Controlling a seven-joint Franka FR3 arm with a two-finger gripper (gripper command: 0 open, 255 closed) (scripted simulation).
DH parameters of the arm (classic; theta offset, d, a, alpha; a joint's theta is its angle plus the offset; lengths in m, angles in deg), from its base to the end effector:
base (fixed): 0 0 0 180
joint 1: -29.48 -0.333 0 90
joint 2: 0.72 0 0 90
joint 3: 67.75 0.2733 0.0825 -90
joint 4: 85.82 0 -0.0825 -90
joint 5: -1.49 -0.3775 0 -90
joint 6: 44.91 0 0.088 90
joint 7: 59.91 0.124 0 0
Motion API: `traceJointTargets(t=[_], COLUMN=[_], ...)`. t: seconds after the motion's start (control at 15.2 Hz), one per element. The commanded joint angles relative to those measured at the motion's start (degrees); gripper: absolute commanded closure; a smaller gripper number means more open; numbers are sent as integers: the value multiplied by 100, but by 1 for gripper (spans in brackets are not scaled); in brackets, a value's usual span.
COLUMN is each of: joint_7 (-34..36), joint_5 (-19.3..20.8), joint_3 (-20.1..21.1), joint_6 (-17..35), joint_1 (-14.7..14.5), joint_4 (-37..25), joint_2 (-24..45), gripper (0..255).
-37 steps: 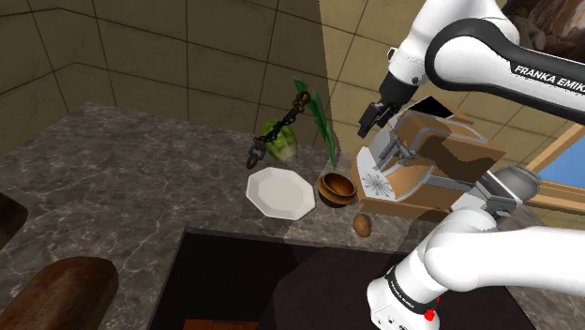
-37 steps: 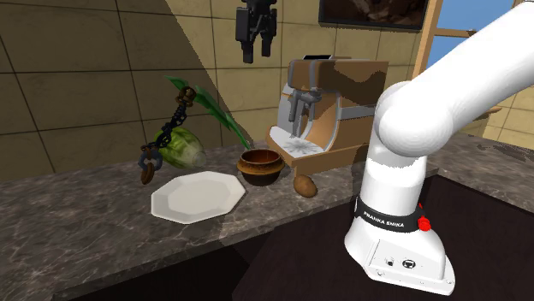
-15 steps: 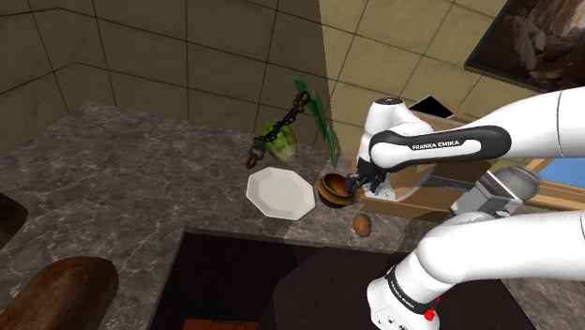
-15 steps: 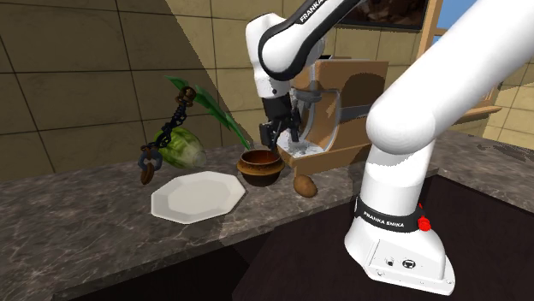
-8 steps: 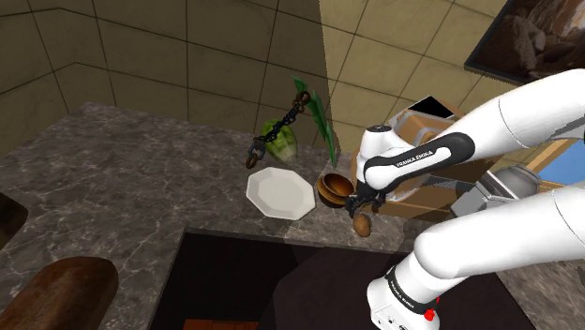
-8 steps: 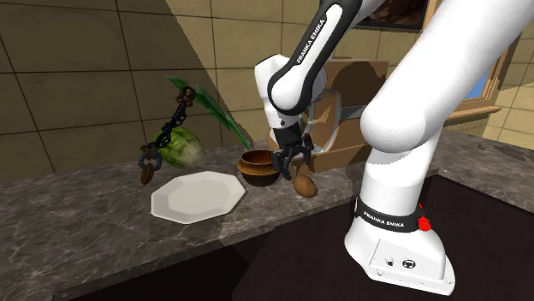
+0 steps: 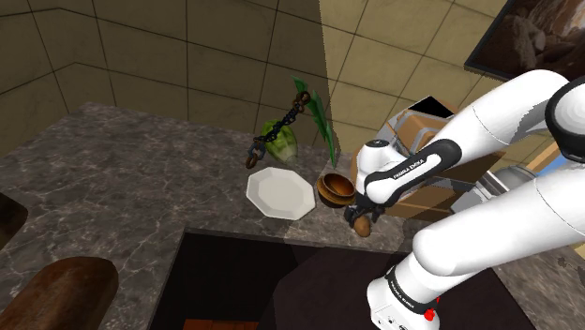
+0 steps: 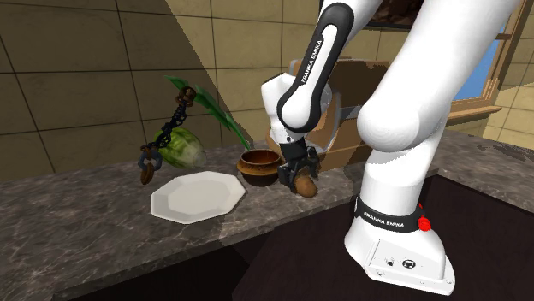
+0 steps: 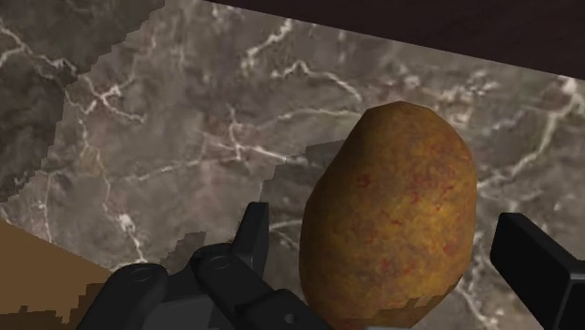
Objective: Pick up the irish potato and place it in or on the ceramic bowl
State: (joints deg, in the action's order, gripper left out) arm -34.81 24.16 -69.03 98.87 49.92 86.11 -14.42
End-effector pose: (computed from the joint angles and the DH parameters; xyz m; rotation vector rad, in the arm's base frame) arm 0.2662 -0.1058 0.1561 2.8480 -0.6760 -0.3557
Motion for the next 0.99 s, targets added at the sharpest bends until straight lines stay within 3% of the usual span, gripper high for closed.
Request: traceJointTargets(t=[0.0,0.46,0.53,0.92], joint_7=[58,57,57,57], joint_5=[57,55,55,55], joint_3=[11,11,11,11], joint_6=[113,110,110,110], joint_1=[22,21,21,21], joint_4=[1,1,1,0], joint_2=[112,110,110,111], gripper=[0,0,255,255])
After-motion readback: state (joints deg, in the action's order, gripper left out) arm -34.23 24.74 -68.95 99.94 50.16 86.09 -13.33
